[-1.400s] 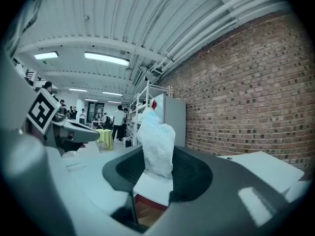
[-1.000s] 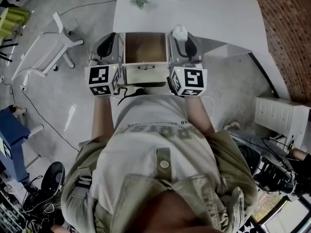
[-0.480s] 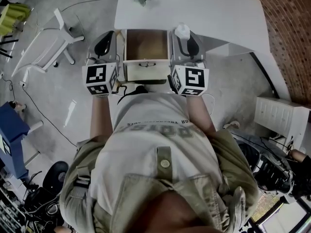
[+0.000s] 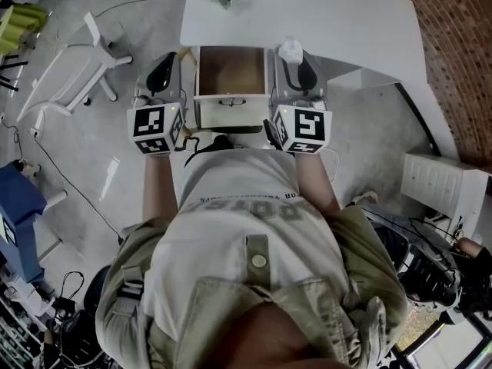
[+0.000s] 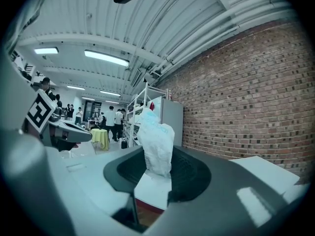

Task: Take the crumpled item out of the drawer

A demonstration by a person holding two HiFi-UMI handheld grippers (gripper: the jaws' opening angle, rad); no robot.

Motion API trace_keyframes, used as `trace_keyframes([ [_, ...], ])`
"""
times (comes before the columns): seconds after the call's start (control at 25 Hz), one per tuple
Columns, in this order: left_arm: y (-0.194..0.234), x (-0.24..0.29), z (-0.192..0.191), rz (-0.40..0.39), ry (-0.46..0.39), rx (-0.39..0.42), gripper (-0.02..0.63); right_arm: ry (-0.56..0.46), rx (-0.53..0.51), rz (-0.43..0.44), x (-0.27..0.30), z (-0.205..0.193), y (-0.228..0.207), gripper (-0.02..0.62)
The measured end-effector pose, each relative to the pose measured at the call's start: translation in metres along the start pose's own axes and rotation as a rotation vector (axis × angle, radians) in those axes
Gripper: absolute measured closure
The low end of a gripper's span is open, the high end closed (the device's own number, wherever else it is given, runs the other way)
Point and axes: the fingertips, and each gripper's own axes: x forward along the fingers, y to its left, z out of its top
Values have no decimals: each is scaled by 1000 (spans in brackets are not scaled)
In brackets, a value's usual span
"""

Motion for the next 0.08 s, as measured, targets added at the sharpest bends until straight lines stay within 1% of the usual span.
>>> trace_keyframes([
  [0.08,0,1,0,1,3,-1,598,2,3,-4,0,-1,-2,469],
])
